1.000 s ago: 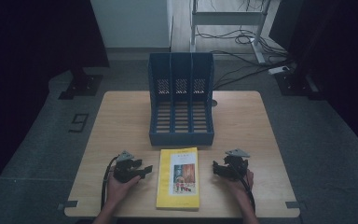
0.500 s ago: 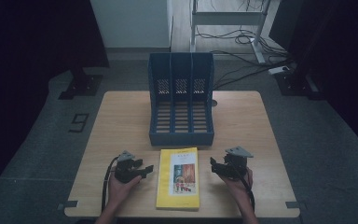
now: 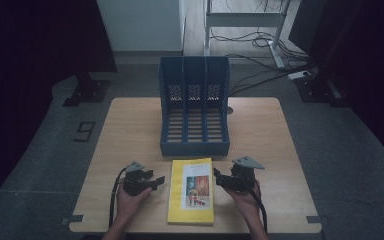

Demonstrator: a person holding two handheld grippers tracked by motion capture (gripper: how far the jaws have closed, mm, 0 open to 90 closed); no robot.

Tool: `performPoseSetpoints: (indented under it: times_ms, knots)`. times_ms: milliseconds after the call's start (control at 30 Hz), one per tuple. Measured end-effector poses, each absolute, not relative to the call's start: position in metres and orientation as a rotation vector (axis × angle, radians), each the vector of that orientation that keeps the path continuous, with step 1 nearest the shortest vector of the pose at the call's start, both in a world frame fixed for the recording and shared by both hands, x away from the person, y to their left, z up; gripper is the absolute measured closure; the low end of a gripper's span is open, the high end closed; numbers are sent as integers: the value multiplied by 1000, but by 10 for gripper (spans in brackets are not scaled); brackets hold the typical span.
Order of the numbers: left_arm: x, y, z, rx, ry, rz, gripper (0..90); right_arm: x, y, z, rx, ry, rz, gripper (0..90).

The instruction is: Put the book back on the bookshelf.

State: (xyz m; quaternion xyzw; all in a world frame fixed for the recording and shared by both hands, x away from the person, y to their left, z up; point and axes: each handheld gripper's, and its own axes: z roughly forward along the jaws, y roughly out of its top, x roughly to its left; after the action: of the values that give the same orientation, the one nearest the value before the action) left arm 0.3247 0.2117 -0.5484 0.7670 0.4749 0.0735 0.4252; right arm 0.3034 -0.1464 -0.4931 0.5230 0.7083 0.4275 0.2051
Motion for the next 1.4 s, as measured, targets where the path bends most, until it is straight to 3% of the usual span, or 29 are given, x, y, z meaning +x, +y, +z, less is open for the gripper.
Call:
performPoseSetpoints:
  times_ms: [1400]
  knots:
    - [325, 212, -548, 1918, 1188, 183, 341, 300, -89, -544, 1392, 2233, 1102, 163]
